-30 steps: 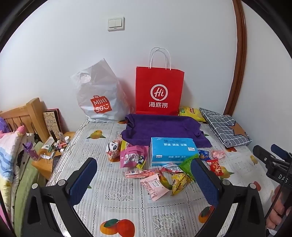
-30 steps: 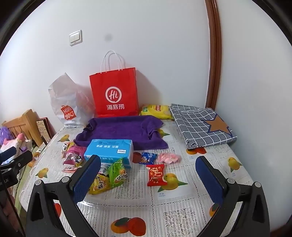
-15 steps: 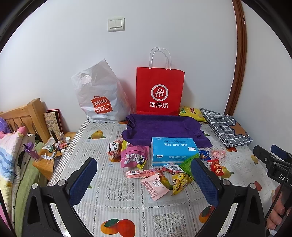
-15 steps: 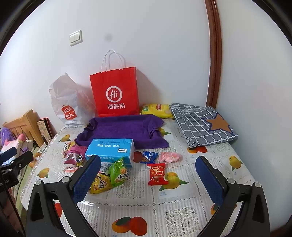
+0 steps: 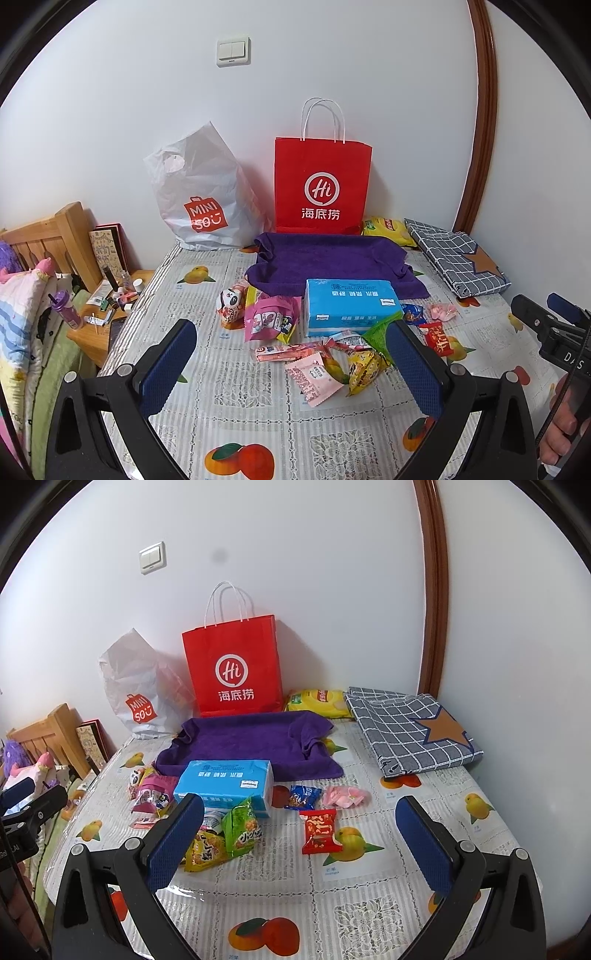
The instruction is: Organize snacks
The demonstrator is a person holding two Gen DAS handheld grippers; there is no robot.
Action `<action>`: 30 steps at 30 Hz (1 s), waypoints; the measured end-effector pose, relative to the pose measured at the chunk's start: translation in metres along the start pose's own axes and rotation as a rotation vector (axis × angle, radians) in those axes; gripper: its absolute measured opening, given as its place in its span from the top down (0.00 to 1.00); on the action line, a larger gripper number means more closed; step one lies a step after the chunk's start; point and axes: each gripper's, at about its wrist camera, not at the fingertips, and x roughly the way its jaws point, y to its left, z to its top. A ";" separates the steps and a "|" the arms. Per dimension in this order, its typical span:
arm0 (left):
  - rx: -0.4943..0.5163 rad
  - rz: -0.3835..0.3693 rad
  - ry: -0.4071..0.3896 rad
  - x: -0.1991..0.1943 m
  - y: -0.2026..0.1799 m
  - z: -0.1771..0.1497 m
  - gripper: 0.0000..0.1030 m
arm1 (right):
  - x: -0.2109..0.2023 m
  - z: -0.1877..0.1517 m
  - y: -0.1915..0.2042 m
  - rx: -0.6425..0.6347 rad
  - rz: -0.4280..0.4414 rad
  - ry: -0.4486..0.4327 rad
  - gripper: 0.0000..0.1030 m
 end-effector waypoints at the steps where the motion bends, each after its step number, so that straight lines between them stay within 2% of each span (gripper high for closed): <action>1: 0.000 -0.001 0.000 0.000 0.000 0.001 0.00 | 0.000 0.000 0.000 0.001 0.000 0.000 0.01; 30: -0.001 -0.009 -0.003 -0.002 -0.002 0.001 0.00 | -0.002 0.000 -0.001 0.010 0.009 0.003 0.01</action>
